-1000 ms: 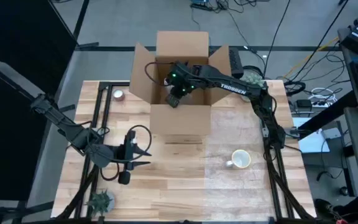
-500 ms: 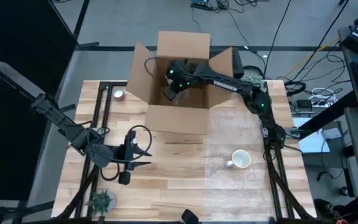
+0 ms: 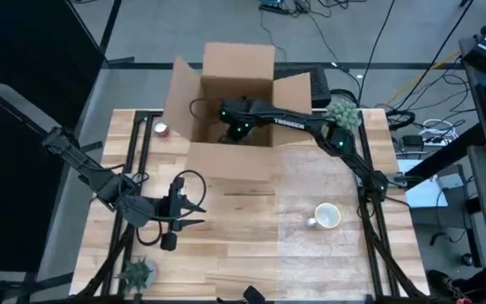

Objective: Wrap mug
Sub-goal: Put the wrapped red cup into the cardboard box, then wrap the orange cup with the transparent bubble wrap

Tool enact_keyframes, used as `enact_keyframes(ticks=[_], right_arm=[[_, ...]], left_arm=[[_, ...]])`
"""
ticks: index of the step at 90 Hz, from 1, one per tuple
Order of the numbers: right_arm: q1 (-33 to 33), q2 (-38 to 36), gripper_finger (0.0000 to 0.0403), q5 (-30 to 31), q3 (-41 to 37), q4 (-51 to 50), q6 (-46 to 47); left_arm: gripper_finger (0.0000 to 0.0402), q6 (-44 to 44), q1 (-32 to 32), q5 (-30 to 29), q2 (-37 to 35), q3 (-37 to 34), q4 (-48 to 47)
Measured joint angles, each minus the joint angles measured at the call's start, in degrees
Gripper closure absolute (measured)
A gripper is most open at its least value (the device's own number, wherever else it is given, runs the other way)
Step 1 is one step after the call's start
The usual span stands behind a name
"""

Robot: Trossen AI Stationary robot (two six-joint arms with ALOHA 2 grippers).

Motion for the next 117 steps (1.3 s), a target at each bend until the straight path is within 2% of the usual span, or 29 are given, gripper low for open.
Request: enact_keyframes(ticks=[16, 29, 41, 56, 66, 82, 97, 117], right_arm=[[0.0, -0.6, 0.0228, -1.3, 0.2, 0.3, -1.7], [-0.2, -5.2, 0.0183, -3.7, 0.1, -2.3, -3.1], [-0.2, -11.0, 0.0166, -3.6, 0.1, -3.2, -4.9], [0.5, -19.1, 0.0165, -3.7, 0.1, -3.3, -7.6], [2.9, -26.2, 0.0164, -3.5, 0.1, -8.0, -11.2], [11.0, -36.2, 0.0165, -3.6, 0.2, -18.1, -11.2], [22.4, -39.6, 0.0165, -2.8, 0.2, -24.5, -3.4], [42.2, -38.1, 0.0165, 8.9, 0.2, -29.8, 4.4]], left_arm=[[0.0295, -0.3, 0.0, 0.0, 0.0, 0.0, -0.1], [0.0295, 1.0, 0.0, 0.0, 0.0, 0.0, -0.8], [0.0295, 1.1, 0.0, 0.0, 0.0, 0.0, 0.1], [0.0295, 0.3, 0.2, -0.6, 0.0, 0.0, 0.0], [0.0295, -0.3, 0.2, -0.8, 0.0, 0.0, -0.7], [0.0295, -0.4, 0.2, -1.0, 0.0, 0.0, -0.9], [0.0295, -1.0, 0.2, -1.0, 0.2, 0.0, -0.8], [0.0295, -4.0, -1.4, 0.0, 1.1, 0.0, -5.9]])
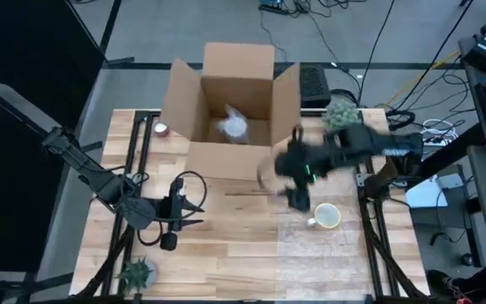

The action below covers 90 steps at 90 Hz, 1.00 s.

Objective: Wrap mug
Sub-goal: Wrap the orange cup with the transparent bubble wrap

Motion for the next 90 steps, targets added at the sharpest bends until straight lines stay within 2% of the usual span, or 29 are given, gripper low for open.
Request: enact_keyframes(ticks=[24, 41, 47, 65, 90], right_arm=[[19.3, 8.0, 0.0165, 10.0, 0.0, -0.9, 20.8], [27.2, 18.1, 0.0165, 12.3, 0.0, -1.7, 31.7], [28.5, 21.9, 0.0165, 11.7, 0.0, -2.6, 34.3], [31.9, 30.7, 0.0165, 4.6, -0.1, -2.3, 40.1], [40.6, 38.0, 0.0165, 4.4, -0.1, 2.8, 51.7]], left_arm=[[0.0295, -4.0, -2.3, 1.7, 6.1, 0.0, -0.3], [0.0295, -6.0, -2.3, 4.1, 14.4, 0.0, 2.7], [0.0295, -5.7, -2.2, 4.1, 17.2, 0.0, 7.0], [0.0295, -5.5, -1.1, 4.1, 24.6, 0.0, 18.5], [0.0295, -4.0, -0.6, 6.0, 31.1, 0.0, 29.8]])
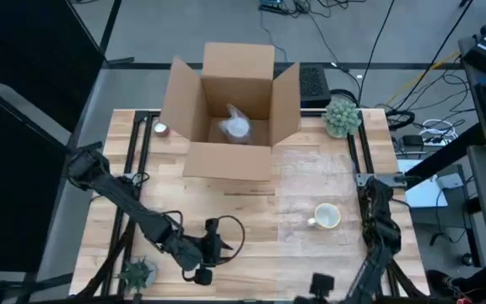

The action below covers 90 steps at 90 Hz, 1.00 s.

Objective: Wrap mug
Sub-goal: Wrap the orange cup with the transparent bubble wrap

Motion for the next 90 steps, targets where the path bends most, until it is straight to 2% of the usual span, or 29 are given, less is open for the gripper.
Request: enact_keyframes(ticks=[15, 40, 58, 67, 75, 90], right_arm=[[4.0, 2.7, 0.0168, 1.0, 0.0, 0.5, 4.0], [6.2, 7.8, 0.0210, 0.9, 0.0, 0.6, 0.5], [5.2, 8.9, 0.0275, 0.1, 0.0, -0.4, 1.2], [4.7, 8.0, 0.0333, -3.2, 0.0, -1.6, 1.1], [4.7, 6.3, 0.0387, -3.5, 0.0, -3.2, 0.9], [3.8, 2.2, 0.0397, -0.7, 0.0, -7.0, 1.1]], left_arm=[[0.0295, -1.7, -0.1, 1.2, 1.4, 0.0, 5.0], [0.0295, -4.5, 0.0, 1.0, 1.5, 0.0, 7.0], [0.0295, -4.6, 0.0, 0.7, 1.5, 0.0, 7.3], [0.0295, -4.6, 0.0, 0.6, 1.5, 0.0, 7.2], [0.0295, -4.6, 0.0, 0.6, 1.5, 0.0, 7.3], [0.0295, -4.3, 0.0, 0.6, 1.5, 0.0, 7.2]])
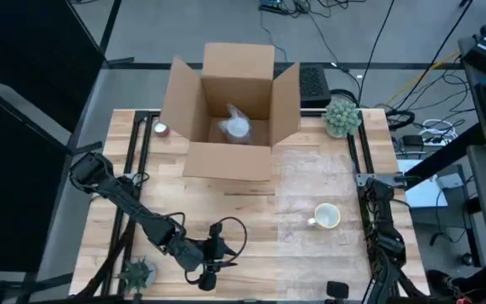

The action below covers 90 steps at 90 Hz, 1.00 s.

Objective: Wrap mug
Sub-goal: Wrap the orange cup with the transparent bubble wrap

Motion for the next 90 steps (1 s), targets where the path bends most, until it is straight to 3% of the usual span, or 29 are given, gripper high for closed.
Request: enact_keyframes(ticks=[31, 64, 90], right_arm=[[-5.4, -14.3, 0.0402, 15.5, 0.0, -0.2, -4.9], [-8.6, -25.0, 0.0403, 13.7, 0.0, -0.1, -7.9], [-8.8, -22.1, 0.0403, 13.8, 0.0, 0.0, -6.8]], left_arm=[[0.0295, 0.2, 0.1, 0.0, 0.0, 0.0, -0.1], [0.0295, 0.3, 0.6, 0.0, 0.0, 0.0, -0.1], [0.0295, 0.3, 2.0, 0.0, 0.0, 0.0, 0.0]])
